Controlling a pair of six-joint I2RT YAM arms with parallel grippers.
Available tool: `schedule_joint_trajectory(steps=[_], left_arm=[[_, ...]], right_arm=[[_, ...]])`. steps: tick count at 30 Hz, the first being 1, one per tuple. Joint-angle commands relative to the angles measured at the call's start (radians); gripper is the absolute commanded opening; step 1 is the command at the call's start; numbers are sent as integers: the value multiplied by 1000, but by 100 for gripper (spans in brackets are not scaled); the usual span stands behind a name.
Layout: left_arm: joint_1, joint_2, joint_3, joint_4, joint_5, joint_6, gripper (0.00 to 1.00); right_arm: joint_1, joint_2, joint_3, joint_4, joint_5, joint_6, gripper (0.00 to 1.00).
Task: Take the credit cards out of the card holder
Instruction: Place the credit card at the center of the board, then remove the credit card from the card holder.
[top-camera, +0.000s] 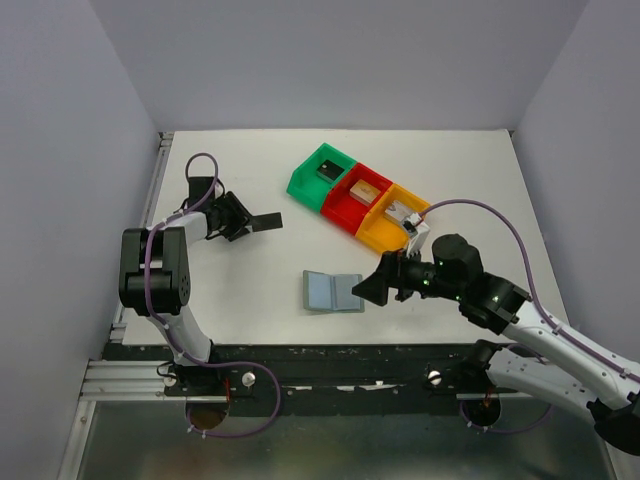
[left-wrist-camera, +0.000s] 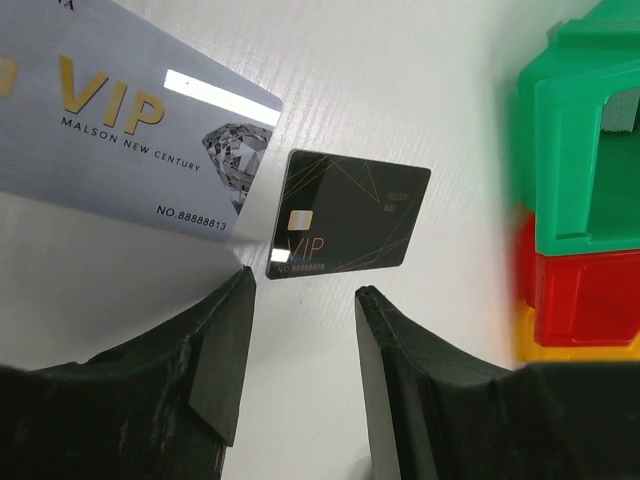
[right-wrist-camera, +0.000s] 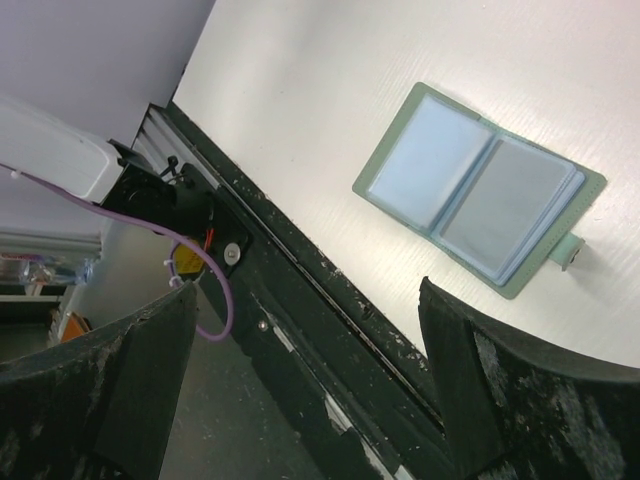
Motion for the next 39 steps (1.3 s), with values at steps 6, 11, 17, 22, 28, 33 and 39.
schedule_joint_trajectory(steps=[6,11,17,22,28,33,39], left_arm=[[-21,-132,8,-75,-110,43,56],[-122,-346,-77,-95,-210,32,57],[-387,-601,-223,-85,-322,-14,57],[-611,-779,-355,-12,-407,-50,56],[-809,-854,-410,-4,-507,-47,56],[-851,-865,-467,26,-498,-69,56],[-855,-934,-504,5,-512,-70,56]], right_arm=[[-3,-5,-12,-60,52,-12,98],[-3,46,6,-152,184,-36,98],[-4,142,15,-204,333,-39,96],[-12,276,32,-204,356,-32,92],[-14,426,52,-158,379,-18,85],[-12,537,86,-125,377,-10,77],[-23,635,123,-118,397,-6,51]])
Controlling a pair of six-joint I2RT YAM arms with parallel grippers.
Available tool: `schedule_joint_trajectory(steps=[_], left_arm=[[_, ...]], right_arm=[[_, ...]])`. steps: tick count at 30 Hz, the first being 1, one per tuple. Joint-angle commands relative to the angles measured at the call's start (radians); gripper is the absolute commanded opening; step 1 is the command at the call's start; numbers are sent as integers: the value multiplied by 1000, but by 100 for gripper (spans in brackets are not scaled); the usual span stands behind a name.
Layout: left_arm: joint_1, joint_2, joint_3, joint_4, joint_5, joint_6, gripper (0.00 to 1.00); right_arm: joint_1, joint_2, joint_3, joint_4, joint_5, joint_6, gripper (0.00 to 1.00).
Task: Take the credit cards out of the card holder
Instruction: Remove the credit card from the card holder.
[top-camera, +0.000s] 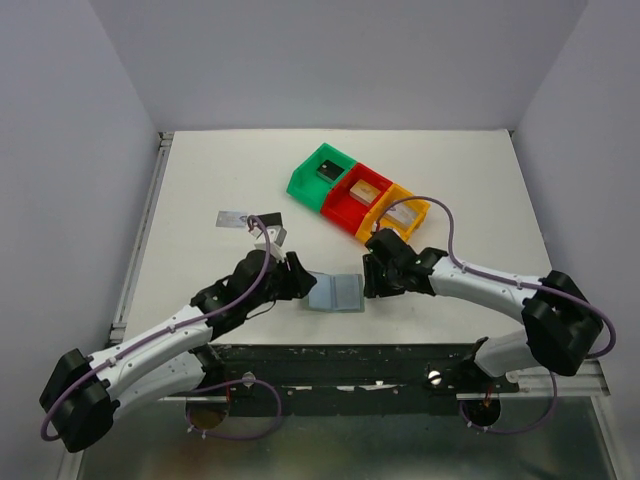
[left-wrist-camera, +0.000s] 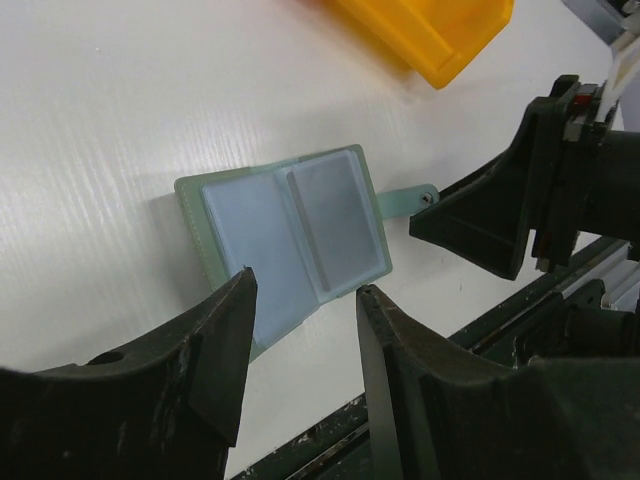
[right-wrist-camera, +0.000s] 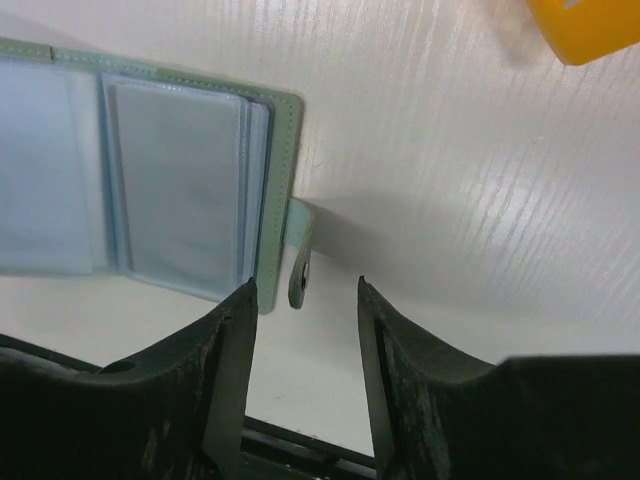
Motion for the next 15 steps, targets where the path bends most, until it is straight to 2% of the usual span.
schedule_joint_trajectory(steps=[1,6,9,12,15], left_arm=[[-4,-74,-22,4,-51,-8,56],[-4,-101,-31,4,-45,-10,56],[-4,-96,-34,15,-33,-14,56],[-6,-85,-34,30,-16,-17,56],[-4,-71,-34,39,-4,-14,56]], right_arm=[[-12,68,45,30,47,12,49],[-26,120,57,38,35,12,45],[-38,140,56,56,28,9,39],[-46,157,56,93,6,0,26],[-46,149,45,131,-29,4,6]])
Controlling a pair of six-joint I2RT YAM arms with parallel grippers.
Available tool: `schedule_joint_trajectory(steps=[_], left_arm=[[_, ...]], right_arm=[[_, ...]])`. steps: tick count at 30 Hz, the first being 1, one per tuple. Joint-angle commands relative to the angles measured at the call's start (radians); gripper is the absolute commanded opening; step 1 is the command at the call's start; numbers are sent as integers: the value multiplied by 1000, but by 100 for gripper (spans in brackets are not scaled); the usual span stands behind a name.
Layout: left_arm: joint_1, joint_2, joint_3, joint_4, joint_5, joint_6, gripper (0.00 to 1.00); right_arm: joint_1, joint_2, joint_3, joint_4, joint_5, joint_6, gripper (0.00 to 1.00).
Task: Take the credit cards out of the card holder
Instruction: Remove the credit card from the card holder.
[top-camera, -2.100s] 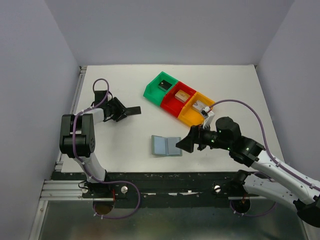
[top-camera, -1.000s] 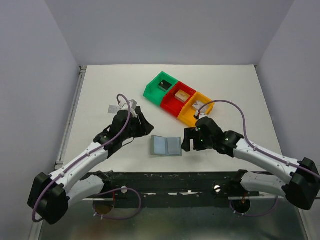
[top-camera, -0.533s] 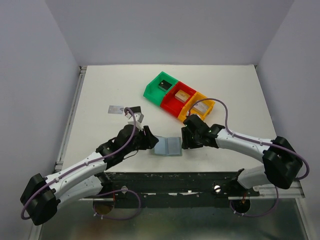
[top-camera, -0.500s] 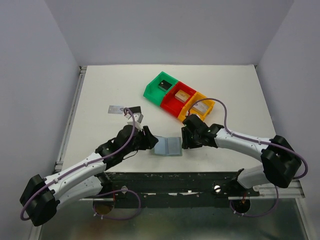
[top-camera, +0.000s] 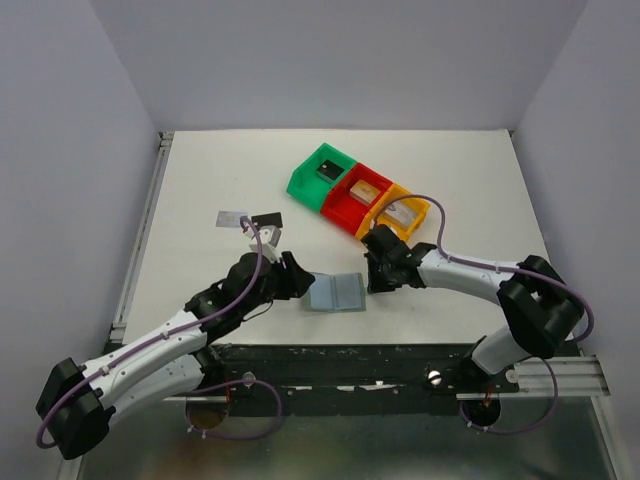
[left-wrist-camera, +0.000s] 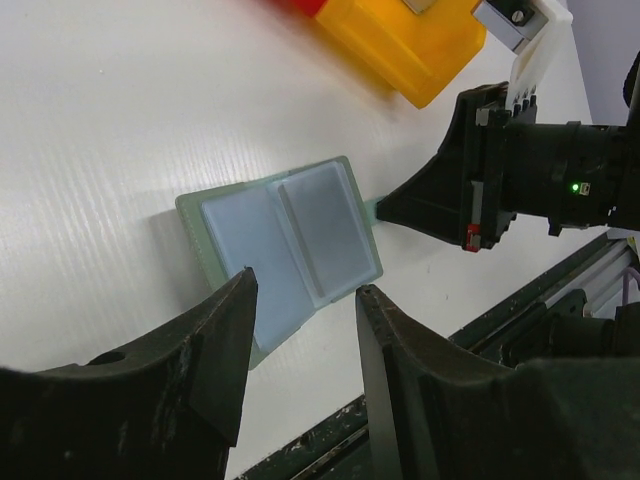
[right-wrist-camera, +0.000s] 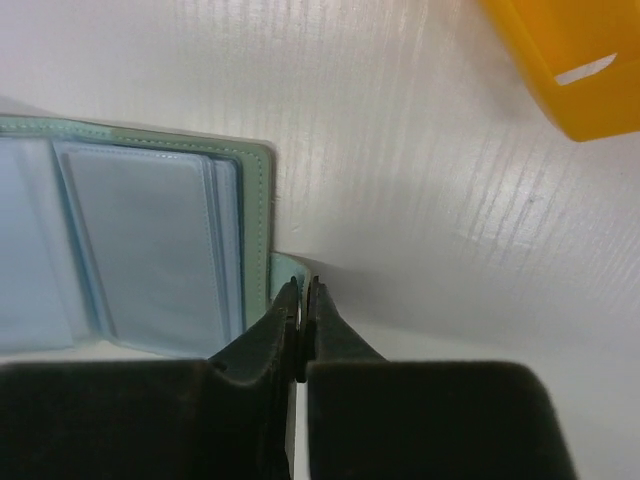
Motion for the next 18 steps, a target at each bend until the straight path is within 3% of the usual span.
schedule_joint_trajectory(steps=[1,9,18], left_arm=[[-6,18,-5,33,19,-1,56],[-4,105,29,56,54,28,56],[-6,274,70,117,147,27,55]], right_arm=[[-6,-13,-1,91,-53,9,0],[-4,-255,-106,165,-232,-11,0],[-4,-376,-190,237,-375,9,0]])
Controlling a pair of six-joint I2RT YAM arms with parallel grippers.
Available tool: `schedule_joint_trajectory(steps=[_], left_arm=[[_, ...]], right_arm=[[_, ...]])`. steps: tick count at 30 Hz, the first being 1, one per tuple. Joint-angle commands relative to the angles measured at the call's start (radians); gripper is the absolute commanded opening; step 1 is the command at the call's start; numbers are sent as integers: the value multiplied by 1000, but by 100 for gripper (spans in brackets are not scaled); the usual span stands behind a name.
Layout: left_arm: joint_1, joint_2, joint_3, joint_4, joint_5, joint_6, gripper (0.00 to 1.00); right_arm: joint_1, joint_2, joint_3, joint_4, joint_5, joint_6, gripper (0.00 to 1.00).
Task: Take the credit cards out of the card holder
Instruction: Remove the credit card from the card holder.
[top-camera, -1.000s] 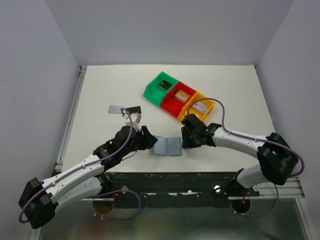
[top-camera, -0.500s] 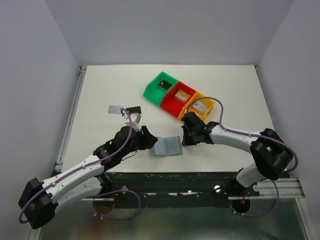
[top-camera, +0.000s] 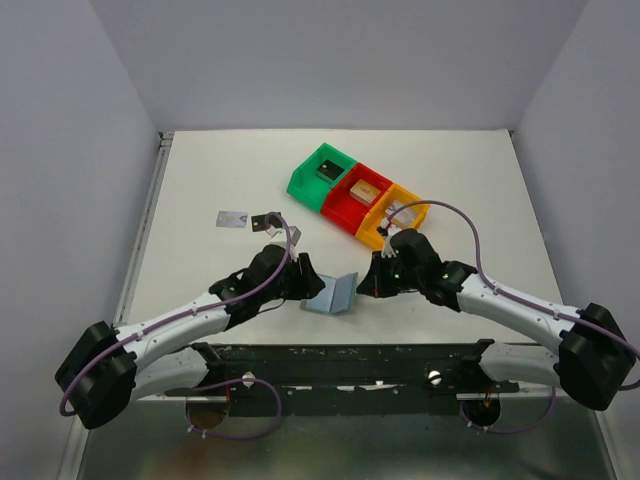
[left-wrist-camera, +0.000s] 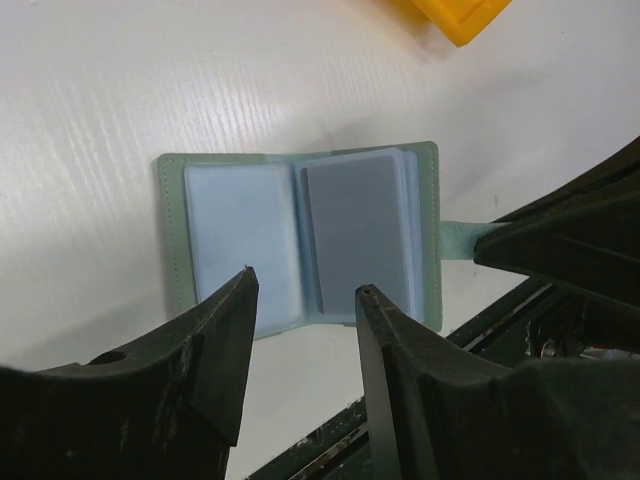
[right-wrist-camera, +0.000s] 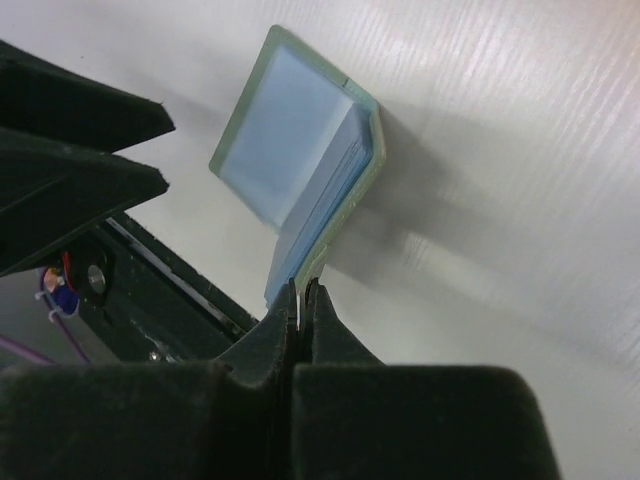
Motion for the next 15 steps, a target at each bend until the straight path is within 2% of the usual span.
schedule_joint_trajectory(steps=[1,15], left_arm=[[-6,62,31,75,80,11,55],[-4,179,56,189,188,24,56]], right_arm=[[2,-33,-35,64,-103,8,0],[0,-16,-4,64,-111,-5,0]])
